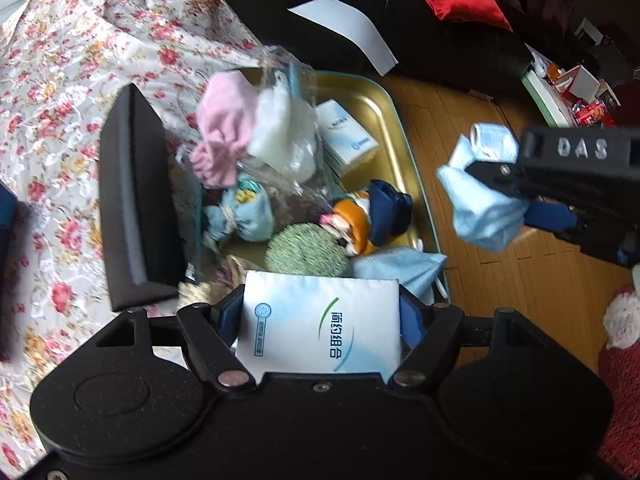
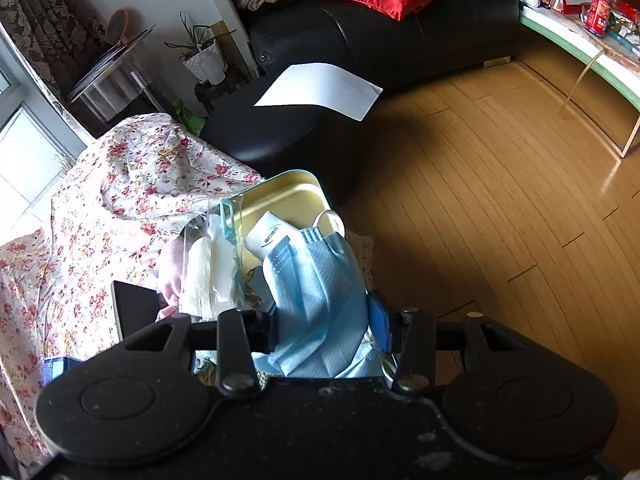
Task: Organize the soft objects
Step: 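Carry the white packet and blue mask over the gold tray with both tools, then open the left tool to drop the white packet into the tray, then lower the right tool into the tray and open it to drop the mask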
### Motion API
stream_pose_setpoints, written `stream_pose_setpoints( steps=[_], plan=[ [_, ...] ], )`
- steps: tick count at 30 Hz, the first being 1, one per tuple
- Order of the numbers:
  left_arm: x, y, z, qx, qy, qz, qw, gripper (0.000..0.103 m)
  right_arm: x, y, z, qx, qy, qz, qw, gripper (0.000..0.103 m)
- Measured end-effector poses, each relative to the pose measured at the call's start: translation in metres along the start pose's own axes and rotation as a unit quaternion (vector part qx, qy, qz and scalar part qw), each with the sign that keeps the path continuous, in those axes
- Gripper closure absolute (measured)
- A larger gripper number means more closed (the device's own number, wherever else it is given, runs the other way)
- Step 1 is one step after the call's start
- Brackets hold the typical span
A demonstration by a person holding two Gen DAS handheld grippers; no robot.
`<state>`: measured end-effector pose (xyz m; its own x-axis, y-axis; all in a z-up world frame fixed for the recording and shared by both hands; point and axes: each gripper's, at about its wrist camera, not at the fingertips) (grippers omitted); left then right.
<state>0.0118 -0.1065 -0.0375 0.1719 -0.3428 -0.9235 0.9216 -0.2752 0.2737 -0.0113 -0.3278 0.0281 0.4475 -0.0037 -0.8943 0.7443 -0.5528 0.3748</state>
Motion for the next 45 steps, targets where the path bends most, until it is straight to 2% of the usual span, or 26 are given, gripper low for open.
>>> stream_pose_setpoints(
  steps=[4, 12, 17, 23, 26, 33, 36, 45],
  plan=[
    [0.011, -0.005, 0.015, -0.003, 0.001, 0.003, 1.0, 0.034, 0.003, -0.004, -0.003, 0.002, -0.001, -0.001, 1.0, 0.059],
    [0.027, 0.003, 0.035, 0.005, 0.014, 0.037, 0.9992, 0.033, -0.004, -0.001, 0.006, 0.014, -0.008, 0.009, 1.0, 0.059],
    [0.03, 0.005, 0.029, -0.003, 0.027, 0.045, 0.9986, 0.024, -0.006, -0.002, 0.01, 0.016, -0.012, 0.013, 1.0, 0.059],
    [0.029, 0.001, 0.018, -0.014, 0.032, 0.039, 0.9986, 0.024, -0.003, -0.003, 0.011, 0.021, -0.01, 0.008, 1.0, 0.059],
    [0.023, -0.002, 0.014, -0.004, 0.048, 0.039, 0.9981, 0.023, -0.004, -0.002, 0.008, 0.017, -0.01, 0.008, 1.0, 0.059],
    [0.003, -0.015, -0.009, 0.003, 0.072, 0.031, 0.9969, 0.022, 0.004, 0.011, -0.011, -0.02, -0.012, 0.004, 1.0, 0.059],
    [-0.005, -0.019, -0.017, 0.008, 0.097, 0.038, 0.9945, 0.018, 0.015, 0.019, -0.023, -0.04, -0.014, -0.007, 0.999, 0.059],
    [-0.027, -0.023, -0.031, 0.007, 0.113, 0.064, 0.9915, 0.014, 0.053, 0.033, -0.066, -0.126, -0.043, -0.024, 0.991, 0.056]
  ],
)
Point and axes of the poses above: each gripper's, at about its wrist camera, not at the fingertips, and x roughly the way its jaws point, z to its right, y to its top, and after that the axes turned 7 degrees about -z, right-handed
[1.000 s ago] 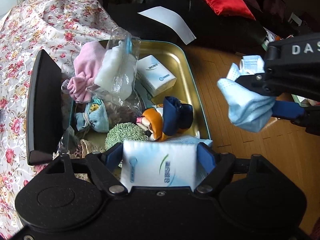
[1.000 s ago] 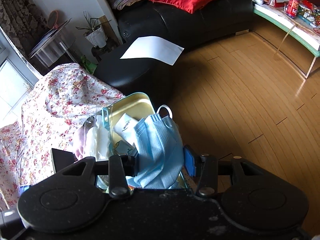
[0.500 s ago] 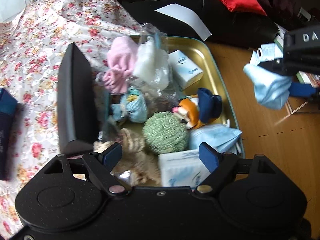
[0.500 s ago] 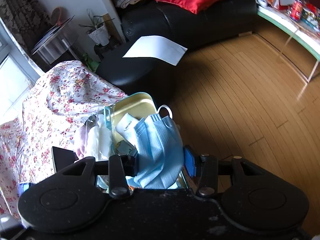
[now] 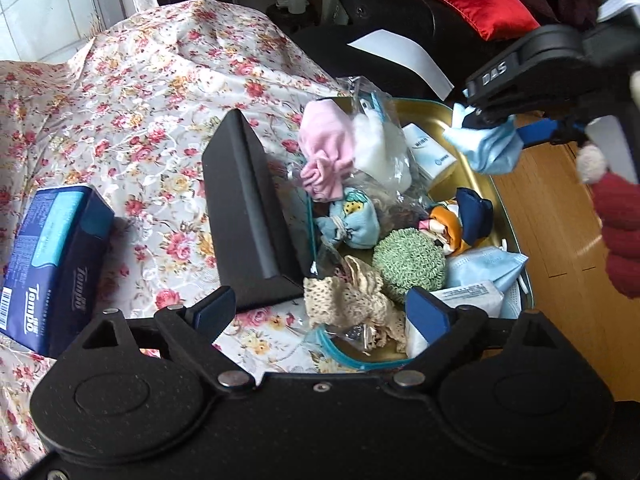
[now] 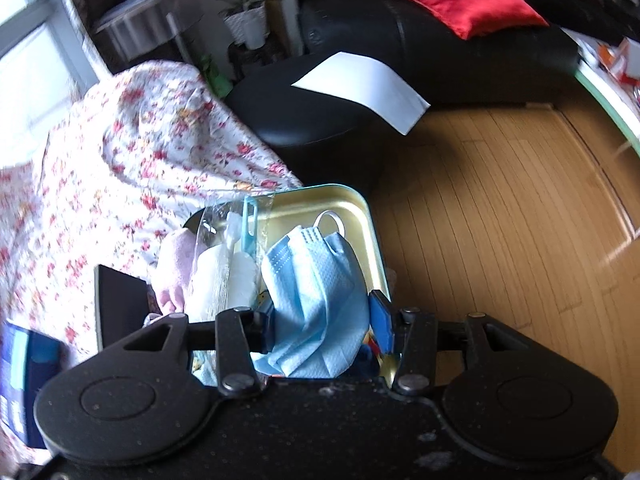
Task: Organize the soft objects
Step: 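Lower the right tool into the tray and open it to drop the mask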
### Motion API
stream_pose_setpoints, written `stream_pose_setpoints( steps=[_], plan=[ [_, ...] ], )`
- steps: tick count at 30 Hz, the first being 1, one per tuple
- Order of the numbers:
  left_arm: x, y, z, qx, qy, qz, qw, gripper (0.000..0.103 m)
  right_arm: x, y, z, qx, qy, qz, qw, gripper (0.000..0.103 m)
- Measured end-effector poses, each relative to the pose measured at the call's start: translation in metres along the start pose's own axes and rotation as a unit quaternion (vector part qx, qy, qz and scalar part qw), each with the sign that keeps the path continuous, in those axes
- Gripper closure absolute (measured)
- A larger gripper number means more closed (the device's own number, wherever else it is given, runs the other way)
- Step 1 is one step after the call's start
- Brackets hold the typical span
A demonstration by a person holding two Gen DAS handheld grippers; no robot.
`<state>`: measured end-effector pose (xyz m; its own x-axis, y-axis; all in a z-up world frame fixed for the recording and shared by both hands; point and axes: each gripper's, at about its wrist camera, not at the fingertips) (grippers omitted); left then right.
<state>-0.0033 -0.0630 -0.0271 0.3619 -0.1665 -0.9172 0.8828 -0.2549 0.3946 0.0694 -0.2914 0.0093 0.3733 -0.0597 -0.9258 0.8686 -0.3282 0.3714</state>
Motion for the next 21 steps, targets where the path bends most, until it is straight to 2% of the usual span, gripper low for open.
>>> stream_pose_setpoints(
  steps=[2, 5, 8, 17, 21],
  plan=[
    [-0.001, 0.001, -0.003, -0.002, -0.001, -0.001, 1.0, 0.014, 0.008, 0.003, -0.006, -0.016, -0.006, -0.003, 1.0, 0.056],
    [-0.001, 0.002, -0.006, -0.003, 0.0, -0.001, 1.0, 0.014, 0.018, 0.006, -0.01, -0.027, -0.017, -0.008, 0.999, 0.044],
    [0.001, 0.002, -0.008, -0.002, 0.003, -0.001, 1.0, 0.014, 0.024, 0.005, -0.009, -0.028, -0.029, -0.009, 0.999, 0.041],
    [0.005, 0.001, -0.011, -0.004, 0.002, -0.012, 0.9999, 0.014, 0.021, 0.004, -0.004, -0.018, -0.013, 0.01, 1.0, 0.028],
    [0.006, 0.0, -0.014, -0.008, 0.004, -0.015, 0.9998, 0.014, 0.014, 0.006, -0.005, -0.015, -0.004, 0.024, 1.0, 0.027]
  ],
)
Point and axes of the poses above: each gripper's, at about its wrist camera, not at the fingertips, and x roughly the way its jaws point, z to its right, y to its top, and after that the axes turned 7 degrees about -z, right-handed
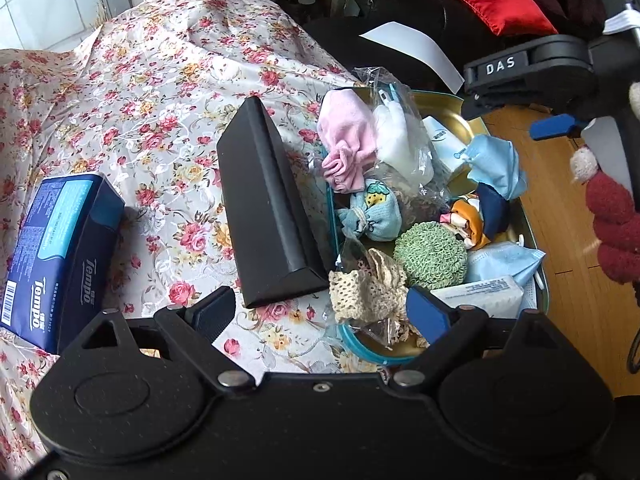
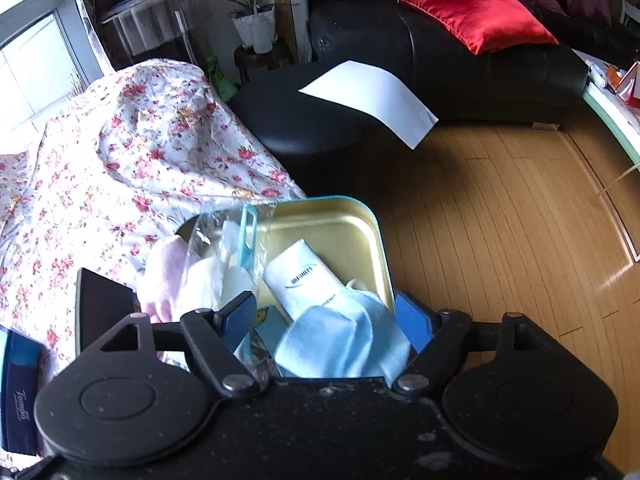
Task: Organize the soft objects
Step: 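Lower the right tool into the tray and open it to drop the mask, then withdraw both open tools from the tray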
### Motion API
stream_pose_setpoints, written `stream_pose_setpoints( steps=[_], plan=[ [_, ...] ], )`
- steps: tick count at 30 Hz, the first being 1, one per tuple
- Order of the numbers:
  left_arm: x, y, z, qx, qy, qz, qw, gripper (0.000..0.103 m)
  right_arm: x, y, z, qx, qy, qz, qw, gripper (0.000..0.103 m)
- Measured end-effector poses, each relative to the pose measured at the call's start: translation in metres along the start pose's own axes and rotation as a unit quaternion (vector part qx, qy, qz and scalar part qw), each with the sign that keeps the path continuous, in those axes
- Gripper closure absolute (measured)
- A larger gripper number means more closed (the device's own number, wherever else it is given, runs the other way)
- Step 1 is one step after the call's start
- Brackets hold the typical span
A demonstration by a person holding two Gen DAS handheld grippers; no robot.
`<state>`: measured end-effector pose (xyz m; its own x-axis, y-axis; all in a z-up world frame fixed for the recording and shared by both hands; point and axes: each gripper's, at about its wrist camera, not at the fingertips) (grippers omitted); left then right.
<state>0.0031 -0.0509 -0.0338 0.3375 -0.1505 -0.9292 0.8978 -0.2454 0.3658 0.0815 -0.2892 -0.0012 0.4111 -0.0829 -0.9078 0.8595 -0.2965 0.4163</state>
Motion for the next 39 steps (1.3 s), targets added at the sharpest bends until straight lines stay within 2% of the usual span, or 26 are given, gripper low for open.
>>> stream_pose_setpoints(
  steps=[10, 18, 20, 28, 35, 39],
  plan=[
    [-0.002, -0.001, -0.002, -0.004, 0.001, 0.0, 1.0, 0.014, -0.006, 0.0, 0.001, 0.0, 0.002, 0.016, 1.0, 0.027],
    [-0.018, 0.001, -0.001, 0.001, 0.001, 0.02, 0.9998, 0.014, -0.044, -0.009, -0.001, 0.004, -0.014, 0.069, 0.997, 0.024],
    [-0.023, 0.001, -0.001, 0.003, 0.005, 0.028, 0.9996, 0.01, -0.055, -0.014, -0.001, 0.009, -0.015, 0.079, 0.997, 0.022],
    [-0.036, -0.008, -0.009, 0.004, 0.019, 0.044, 0.9988, 0.007, -0.086, -0.057, 0.0, 0.028, -0.018, 0.087, 0.996, 0.015],
    [-0.043, -0.023, -0.017, -0.004, 0.021, 0.039, 0.999, 0.007, -0.096, -0.099, -0.008, 0.041, -0.027, 0.07, 0.996, 0.003],
    [-0.047, -0.033, -0.019, -0.003, 0.032, 0.041, 0.9986, 0.007, -0.098, -0.119, -0.012, 0.046, -0.031, 0.061, 0.997, 0.001]
  ],
)
Point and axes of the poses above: each gripper's, at about its wrist camera, not at the fingertips, and x roughly the way its jaws point, z to its right, y to its top, and after that the axes turned 7 degrees about -z, right-handed
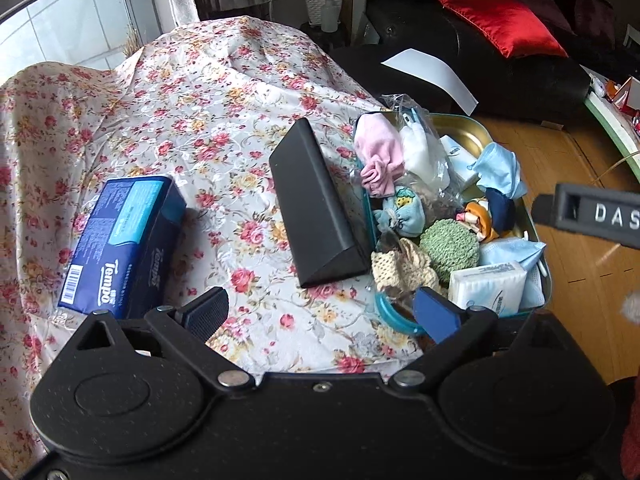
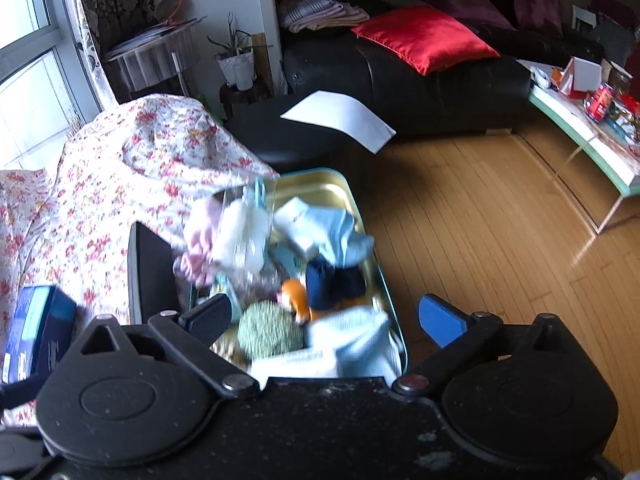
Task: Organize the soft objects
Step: 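Withdraw both open tools from the tray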
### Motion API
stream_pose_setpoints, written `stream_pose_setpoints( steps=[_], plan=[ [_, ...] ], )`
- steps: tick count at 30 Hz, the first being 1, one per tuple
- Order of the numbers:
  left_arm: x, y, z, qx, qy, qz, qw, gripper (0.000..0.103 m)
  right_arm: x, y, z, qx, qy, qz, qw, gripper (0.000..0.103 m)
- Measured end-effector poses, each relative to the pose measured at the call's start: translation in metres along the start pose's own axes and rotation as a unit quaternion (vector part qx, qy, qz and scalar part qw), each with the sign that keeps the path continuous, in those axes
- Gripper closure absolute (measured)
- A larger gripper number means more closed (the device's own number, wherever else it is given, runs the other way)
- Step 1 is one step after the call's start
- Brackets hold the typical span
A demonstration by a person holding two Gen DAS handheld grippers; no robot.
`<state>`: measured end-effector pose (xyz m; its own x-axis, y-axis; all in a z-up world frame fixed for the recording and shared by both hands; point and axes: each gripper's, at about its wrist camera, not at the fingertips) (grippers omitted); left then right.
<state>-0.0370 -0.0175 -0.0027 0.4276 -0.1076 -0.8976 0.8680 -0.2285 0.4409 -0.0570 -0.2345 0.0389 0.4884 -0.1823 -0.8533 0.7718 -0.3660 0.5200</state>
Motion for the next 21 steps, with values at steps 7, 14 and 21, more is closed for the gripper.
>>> stream_pose_setpoints(
  steps=[7, 14, 21],
  plan=[
    [-0.003, -0.013, -0.006, 0.0, -0.001, -0.007, 1.0, 0.006, -0.008, -0.024, -0.004, 0.002, -0.014, -0.013, 1.0, 0.0],
    [-0.006, -0.017, -0.011, -0.004, 0.004, -0.007, 1.0, 0.006, -0.015, -0.045, -0.007, 0.002, -0.024, -0.019, 1.0, 0.0],
    [-0.008, -0.02, -0.013, -0.002, 0.011, -0.005, 0.9999, 0.006, -0.018, -0.053, -0.008, -0.006, -0.039, -0.02, 0.999, 0.0]
  ],
)
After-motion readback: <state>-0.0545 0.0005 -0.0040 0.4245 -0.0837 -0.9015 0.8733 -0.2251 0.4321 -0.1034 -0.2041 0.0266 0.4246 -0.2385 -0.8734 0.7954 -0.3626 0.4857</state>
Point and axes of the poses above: each gripper's, at about its wrist camera, not at the fingertips, and x roughly the way its jaws point, z to its right, y to its top, and after that the axes turned 7 degrees about -z, right-handed
